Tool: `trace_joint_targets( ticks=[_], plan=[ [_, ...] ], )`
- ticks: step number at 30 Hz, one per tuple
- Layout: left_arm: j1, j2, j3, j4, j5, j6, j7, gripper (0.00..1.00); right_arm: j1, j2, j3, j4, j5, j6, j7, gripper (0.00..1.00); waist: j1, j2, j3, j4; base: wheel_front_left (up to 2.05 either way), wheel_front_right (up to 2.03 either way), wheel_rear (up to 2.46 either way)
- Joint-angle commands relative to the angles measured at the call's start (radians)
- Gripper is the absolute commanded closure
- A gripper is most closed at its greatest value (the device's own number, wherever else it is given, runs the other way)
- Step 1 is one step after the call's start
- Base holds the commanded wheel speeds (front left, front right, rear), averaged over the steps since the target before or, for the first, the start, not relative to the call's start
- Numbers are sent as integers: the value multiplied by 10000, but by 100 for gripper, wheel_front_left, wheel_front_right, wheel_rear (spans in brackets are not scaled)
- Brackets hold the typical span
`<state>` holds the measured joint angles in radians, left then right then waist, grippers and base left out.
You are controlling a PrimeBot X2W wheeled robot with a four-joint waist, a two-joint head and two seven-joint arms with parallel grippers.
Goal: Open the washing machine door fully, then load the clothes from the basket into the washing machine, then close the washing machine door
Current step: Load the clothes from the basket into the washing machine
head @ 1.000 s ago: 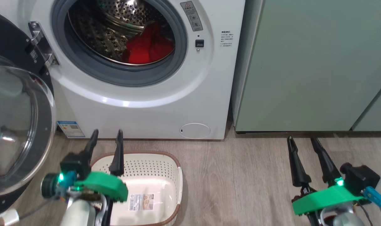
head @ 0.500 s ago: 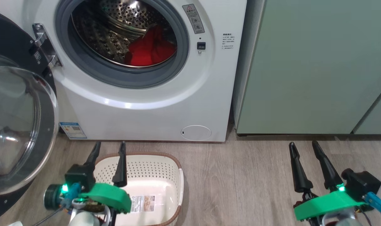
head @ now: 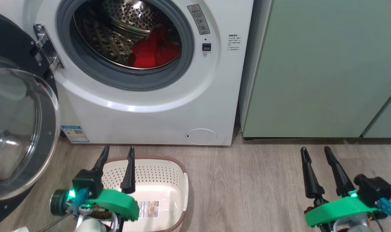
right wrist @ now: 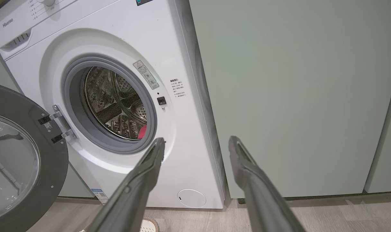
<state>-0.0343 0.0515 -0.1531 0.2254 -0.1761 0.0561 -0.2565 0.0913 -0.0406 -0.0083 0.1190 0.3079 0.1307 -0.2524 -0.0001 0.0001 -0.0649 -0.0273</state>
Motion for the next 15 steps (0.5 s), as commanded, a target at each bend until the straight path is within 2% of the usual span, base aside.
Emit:
trace_joint_targets(
  ticks=[1, 15],
  plan=[
    [-237, -12, 301, -323, -70, 71, -53, 0, -417, -96, 150, -269, -26, 0, -94, 0, 1, -1, -4, -10, 0, 0, 0],
    [-244, -12, 126, -257, -186, 166, -53, 0, -465, -96, 91, -193, -109, 0, -94, 0, 1, -1, -78, 28, 0, 0, 0]
  ],
)
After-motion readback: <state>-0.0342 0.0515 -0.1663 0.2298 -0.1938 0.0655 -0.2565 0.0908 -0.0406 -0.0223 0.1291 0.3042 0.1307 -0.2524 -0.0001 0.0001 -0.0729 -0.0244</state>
